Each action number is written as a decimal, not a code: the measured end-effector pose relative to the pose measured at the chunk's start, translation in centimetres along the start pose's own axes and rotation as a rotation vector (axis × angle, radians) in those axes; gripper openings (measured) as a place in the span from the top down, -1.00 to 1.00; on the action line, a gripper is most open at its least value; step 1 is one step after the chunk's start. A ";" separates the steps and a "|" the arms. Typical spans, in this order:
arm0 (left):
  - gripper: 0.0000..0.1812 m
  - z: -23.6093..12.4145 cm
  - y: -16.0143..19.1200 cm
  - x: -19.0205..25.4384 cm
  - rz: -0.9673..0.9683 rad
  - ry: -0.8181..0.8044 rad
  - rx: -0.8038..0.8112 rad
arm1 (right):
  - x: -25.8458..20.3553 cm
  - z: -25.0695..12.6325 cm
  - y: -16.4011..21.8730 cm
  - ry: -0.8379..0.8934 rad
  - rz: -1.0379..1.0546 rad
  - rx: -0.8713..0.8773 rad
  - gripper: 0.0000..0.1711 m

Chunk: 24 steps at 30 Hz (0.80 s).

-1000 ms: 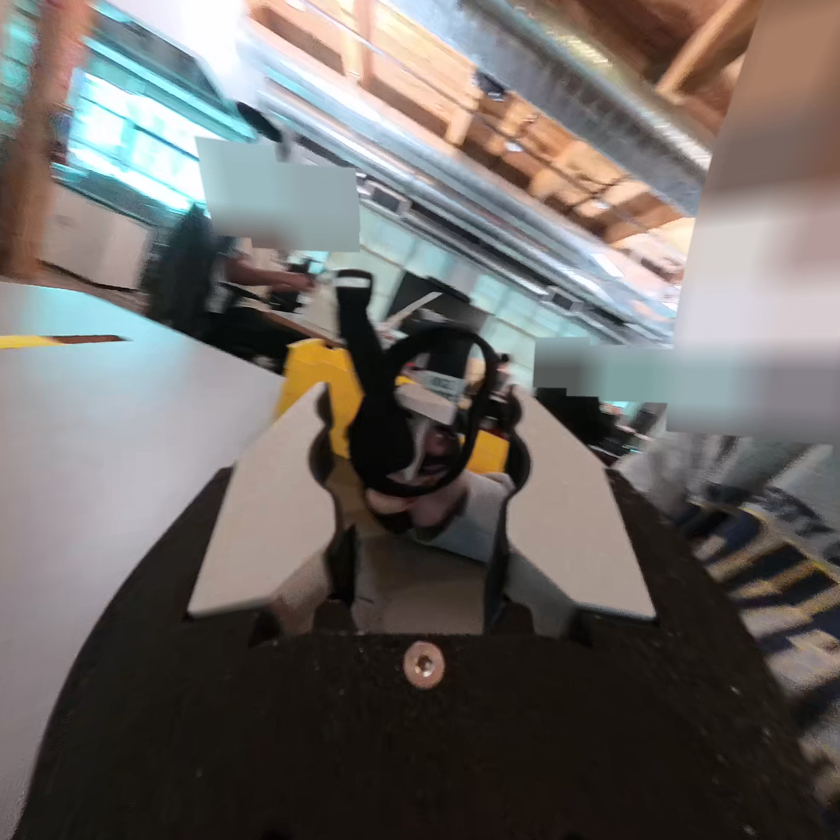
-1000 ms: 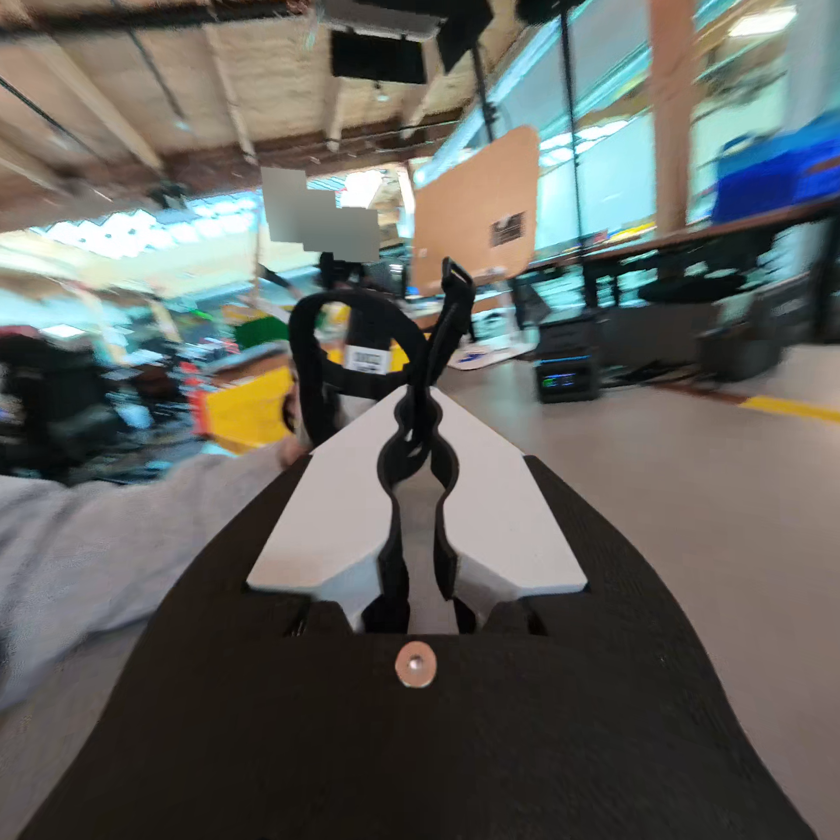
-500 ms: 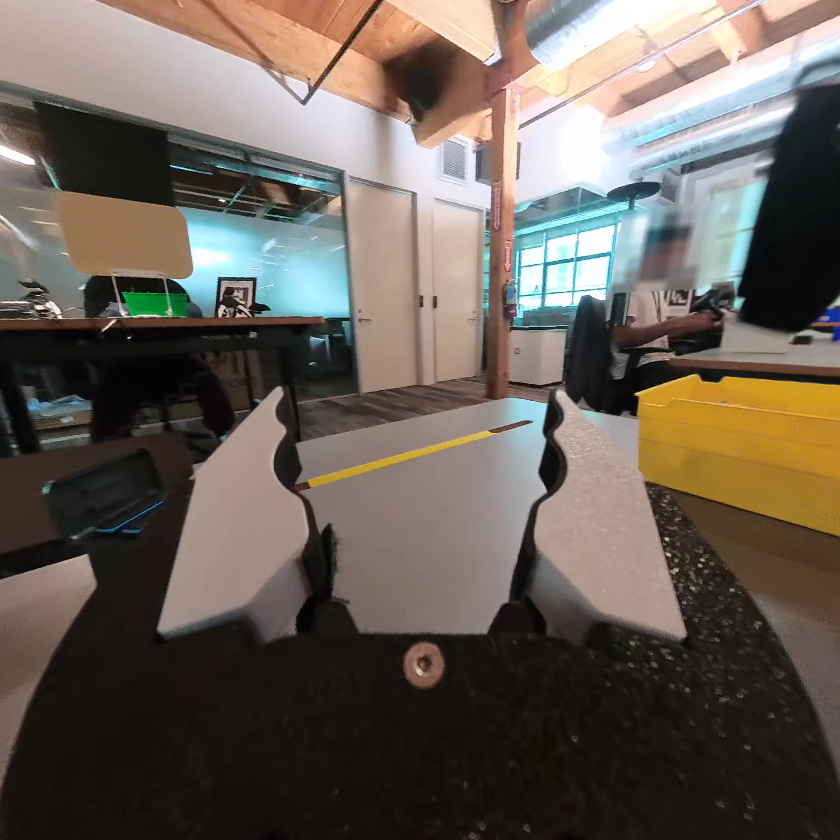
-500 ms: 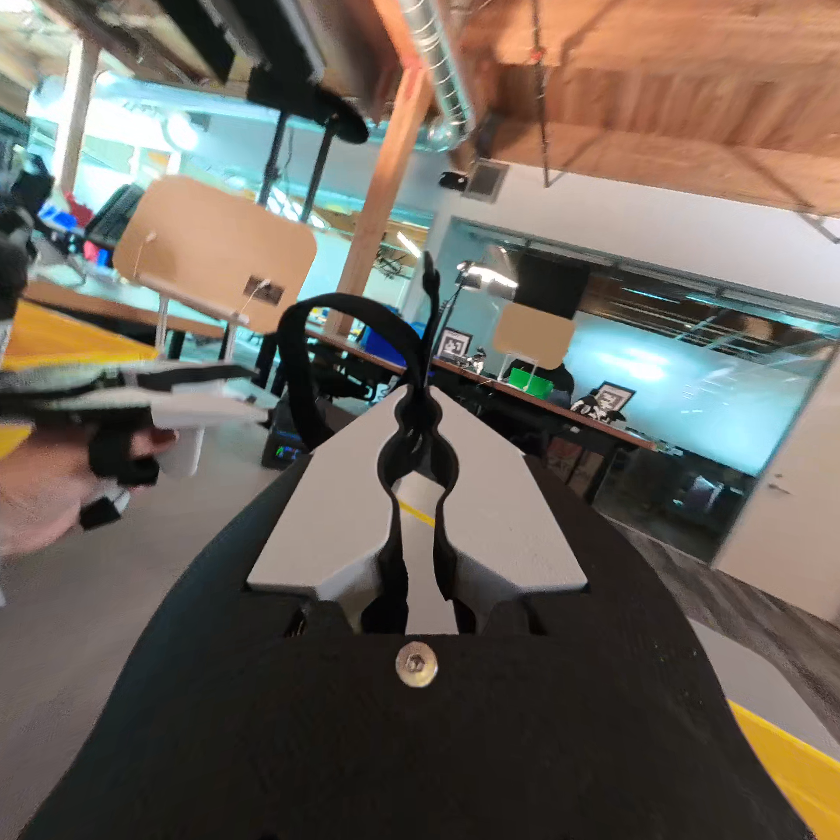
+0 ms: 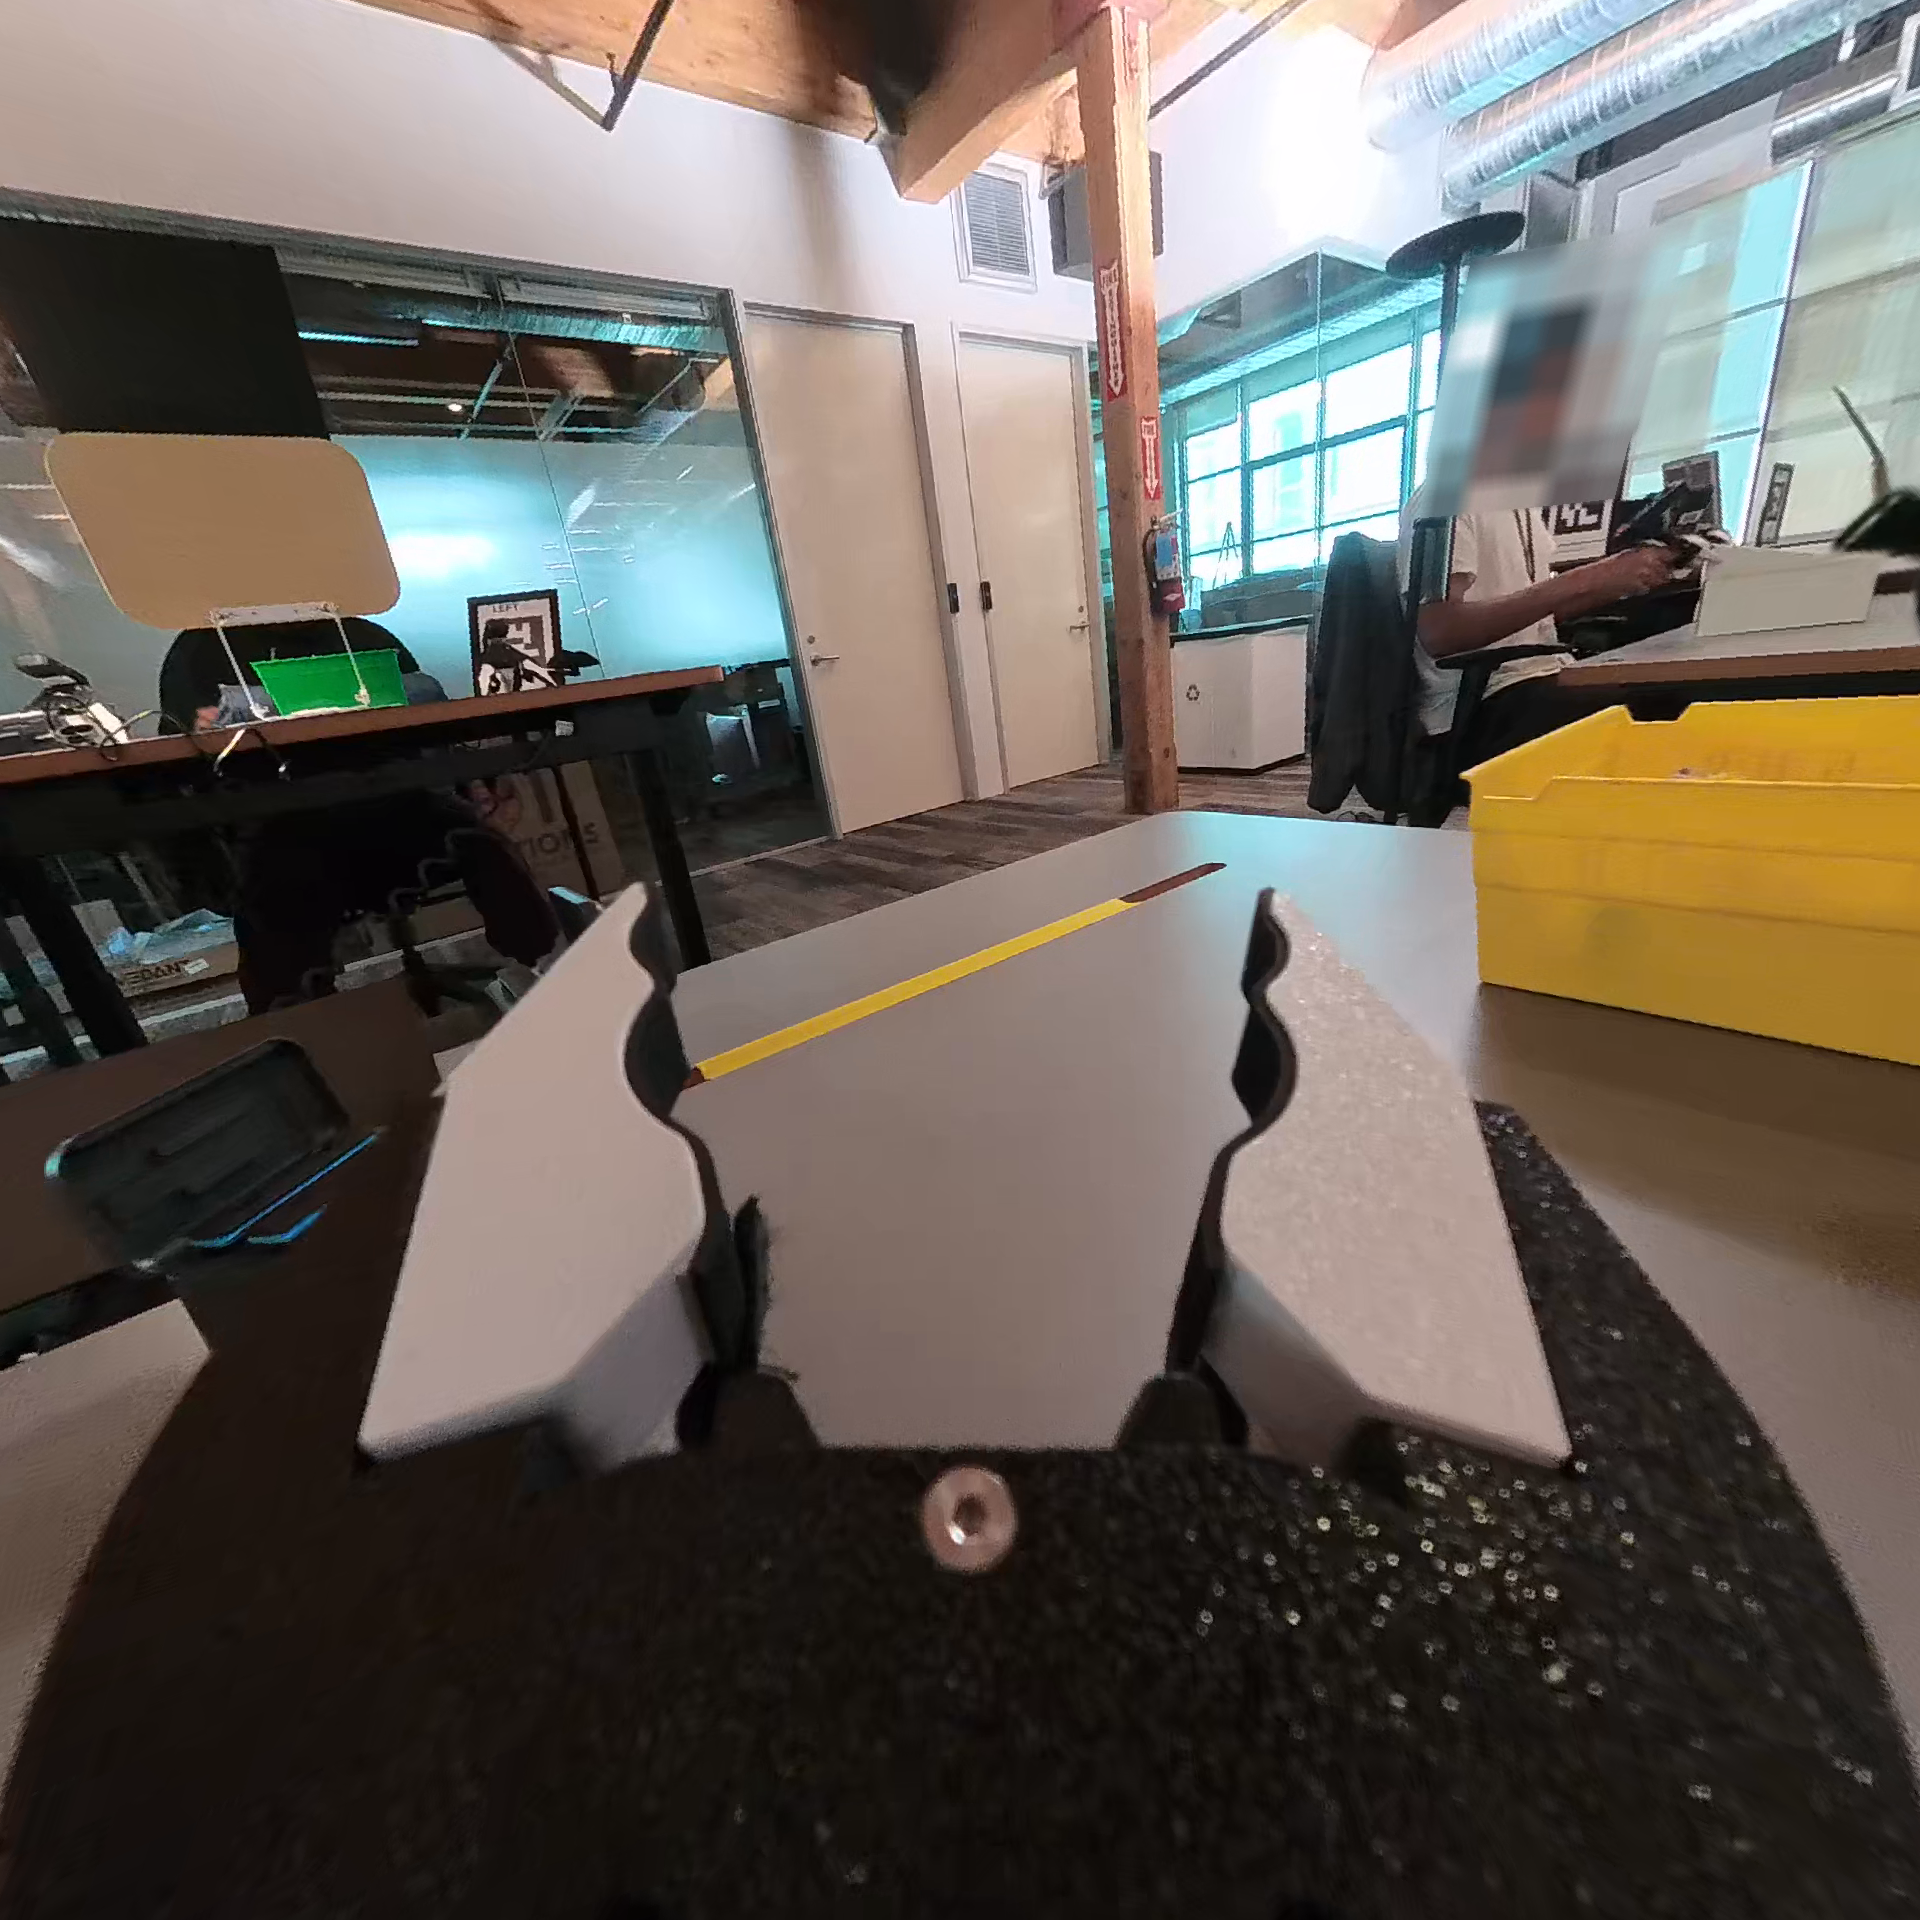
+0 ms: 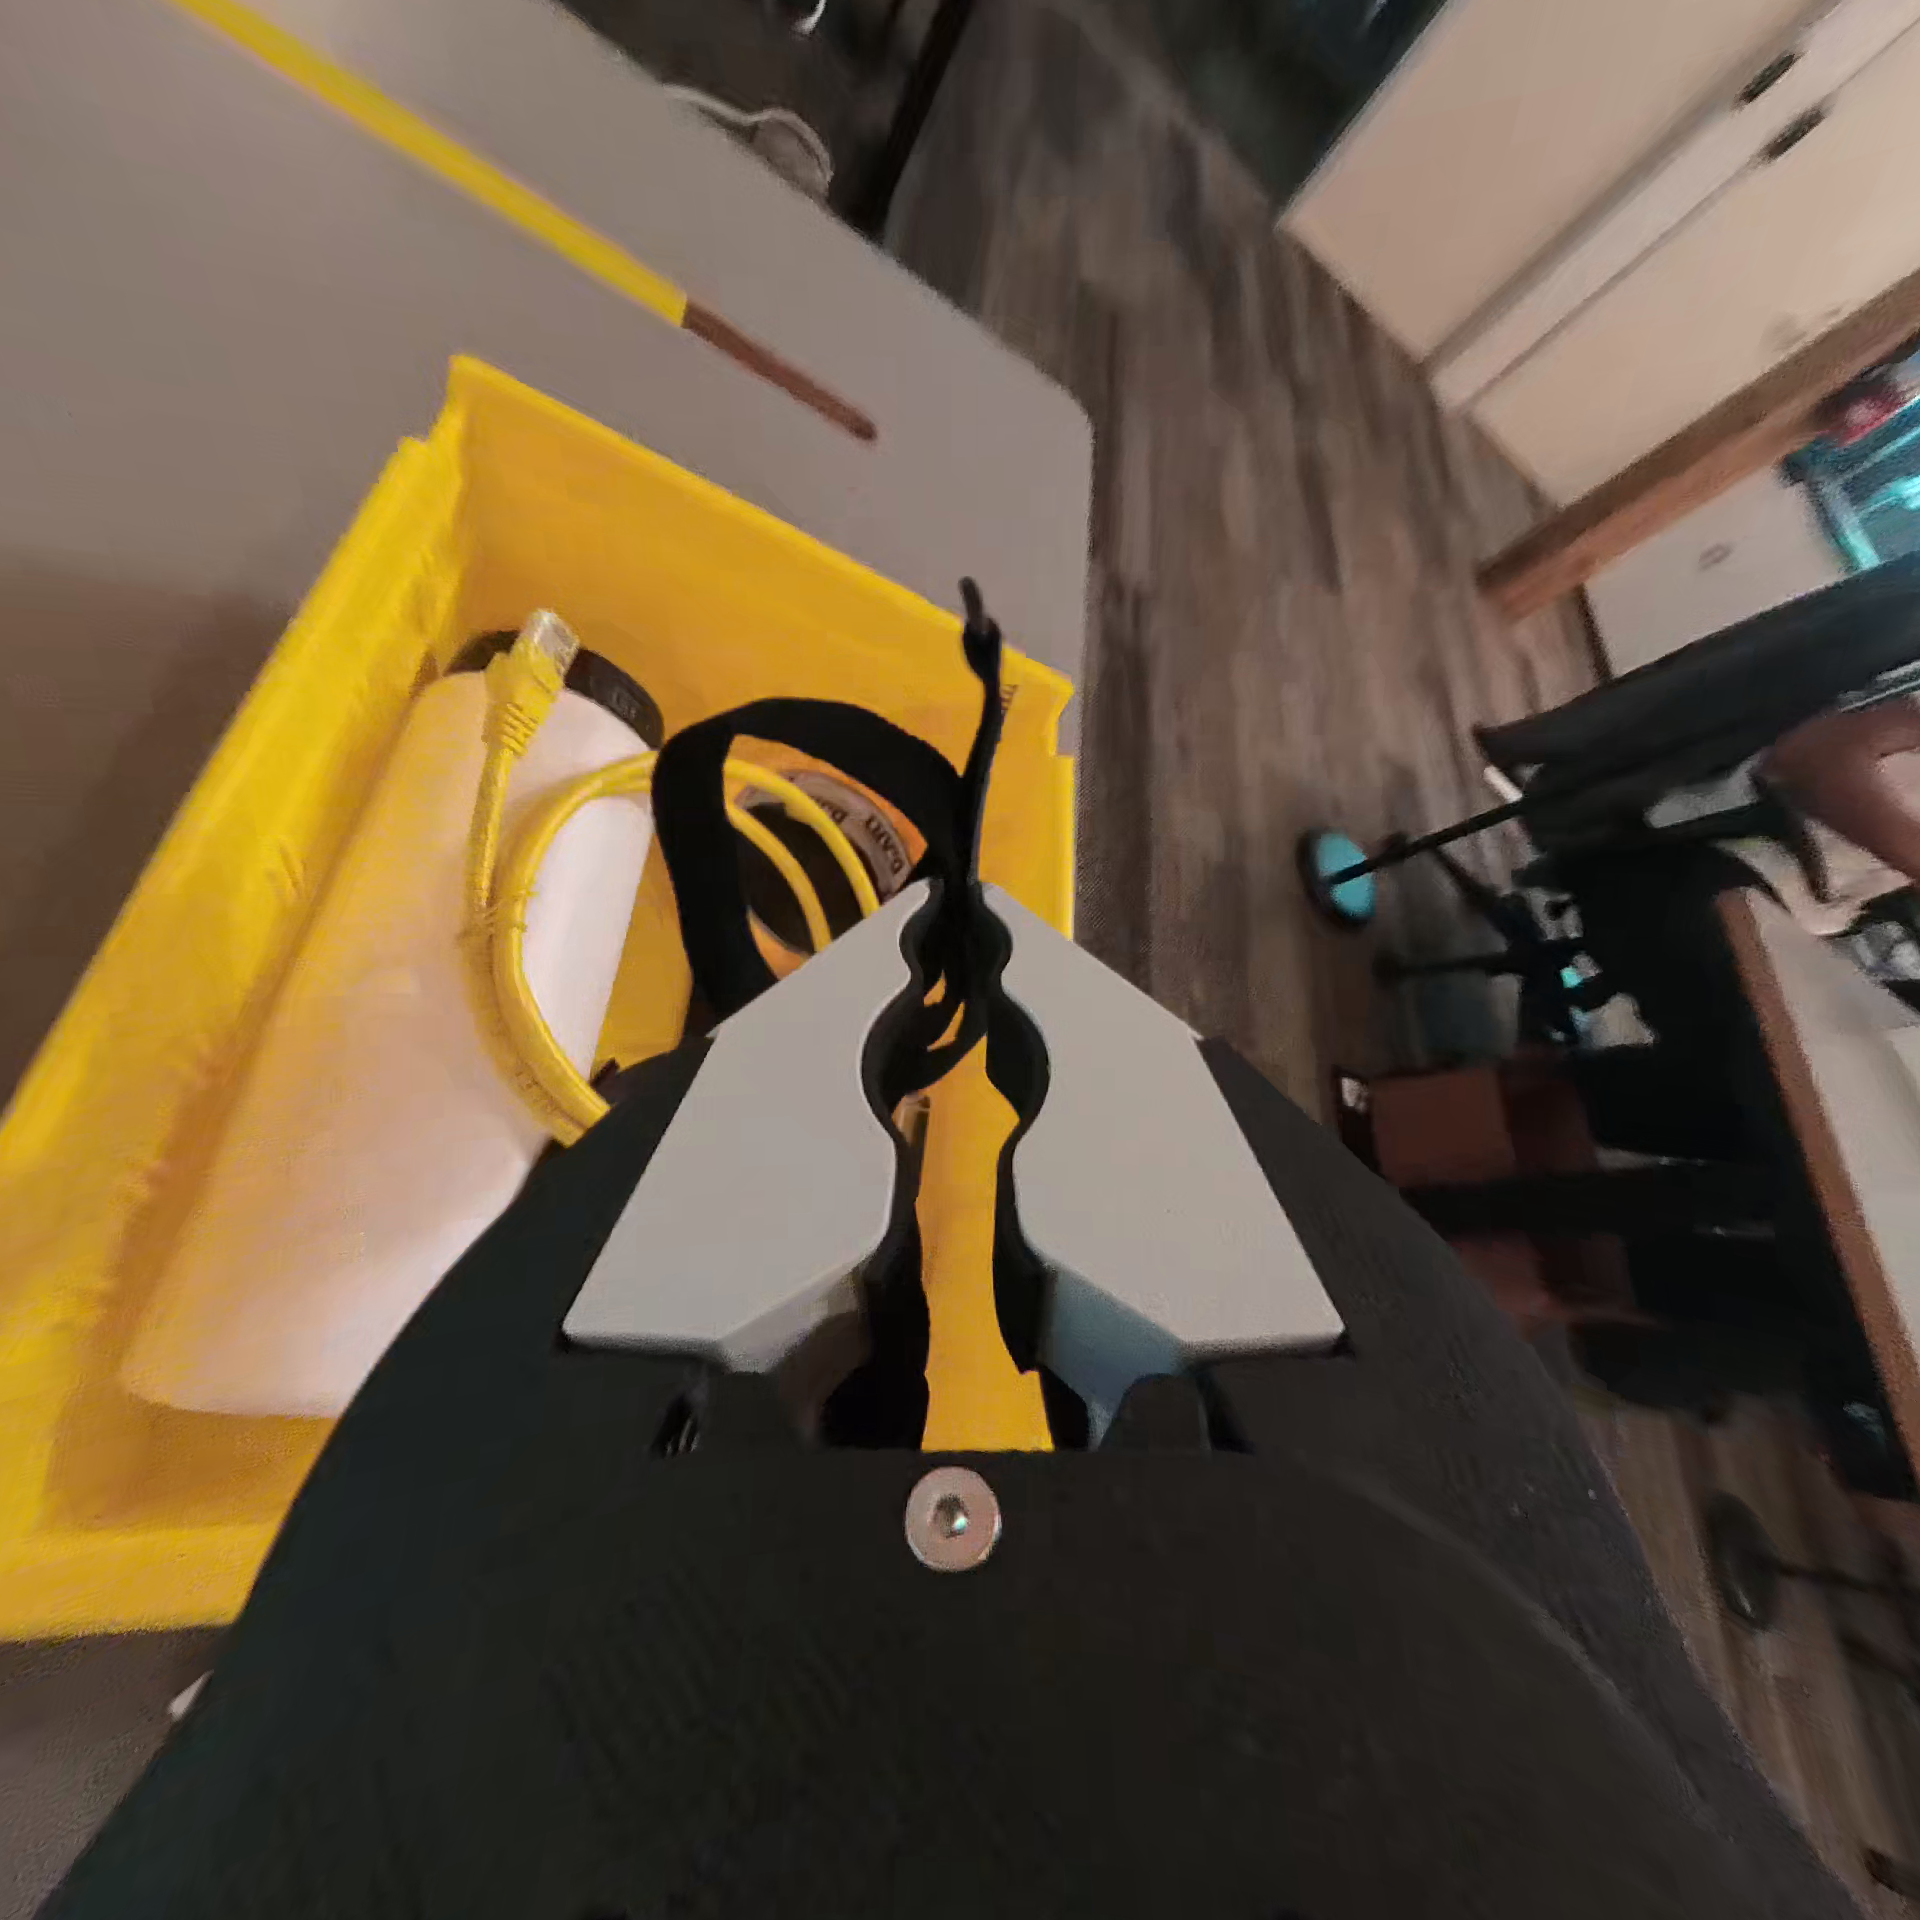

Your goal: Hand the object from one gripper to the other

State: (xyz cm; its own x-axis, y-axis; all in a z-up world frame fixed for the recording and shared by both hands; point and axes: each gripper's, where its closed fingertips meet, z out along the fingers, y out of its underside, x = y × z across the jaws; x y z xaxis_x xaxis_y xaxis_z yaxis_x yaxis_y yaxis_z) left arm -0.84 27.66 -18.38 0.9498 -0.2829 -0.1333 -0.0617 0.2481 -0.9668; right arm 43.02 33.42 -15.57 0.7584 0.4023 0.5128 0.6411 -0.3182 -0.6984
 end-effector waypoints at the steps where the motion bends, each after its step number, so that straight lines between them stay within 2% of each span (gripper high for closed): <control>1: -0.19 0.0 0.1 -0.1 -0.007 -0.004 -0.004 | -0.2 0.8 0.3 -0.025 0.017 -0.005 0.97; 2: -0.21 0.0 0.2 -0.2 -0.013 -0.009 -0.007 | -0.5 1.5 0.5 -0.052 0.047 -0.010 0.92; 4: -0.22 0.0 0.3 -0.4 -0.022 -0.016 -0.011 | -0.9 2.1 0.3 -0.084 0.120 -0.024 0.59; 6: -0.23 0.0 0.3 -0.6 -0.026 -0.029 -0.015 | -1.5 1.4 -1.7 -0.078 0.151 0.034 0.41; 9: -0.23 0.1 0.4 -0.6 -0.033 -0.042 -0.016 | -5.3 -0.7 -7.8 -0.116 0.130 0.241 0.33; 12: -0.22 0.5 0.7 0.5 -0.044 -0.019 -0.035 | -13.5 -2.8 -15.0 -0.288 0.104 0.528 0.32; 15: -0.18 0.8 1.4 1.9 0.019 0.015 -0.086 | -20.1 -1.2 -18.8 -0.290 0.053 0.719 0.29; 17: -0.09 0.9 1.7 2.6 0.071 0.042 -0.116 | -22.7 1.5 -19.4 -0.192 0.019 0.816 0.07; 21: -0.05 0.9 2.1 3.1 0.113 0.050 -0.145 | -26.9 5.0 -18.6 -0.200 0.095 0.913 0.07; 24: -0.04 0.9 1.7 3.3 0.142 0.047 -0.141 | -29.1 4.3 -18.7 -0.228 -0.026 0.979 0.13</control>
State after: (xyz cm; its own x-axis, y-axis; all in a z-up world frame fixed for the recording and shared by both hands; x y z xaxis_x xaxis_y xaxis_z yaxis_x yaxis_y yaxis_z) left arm 2.43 28.01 -20.22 0.9134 -0.2981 -0.2772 -0.2394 0.1574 -0.9581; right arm 8.46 31.37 -19.55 0.6392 0.5861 0.4979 0.2011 0.4976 -0.8438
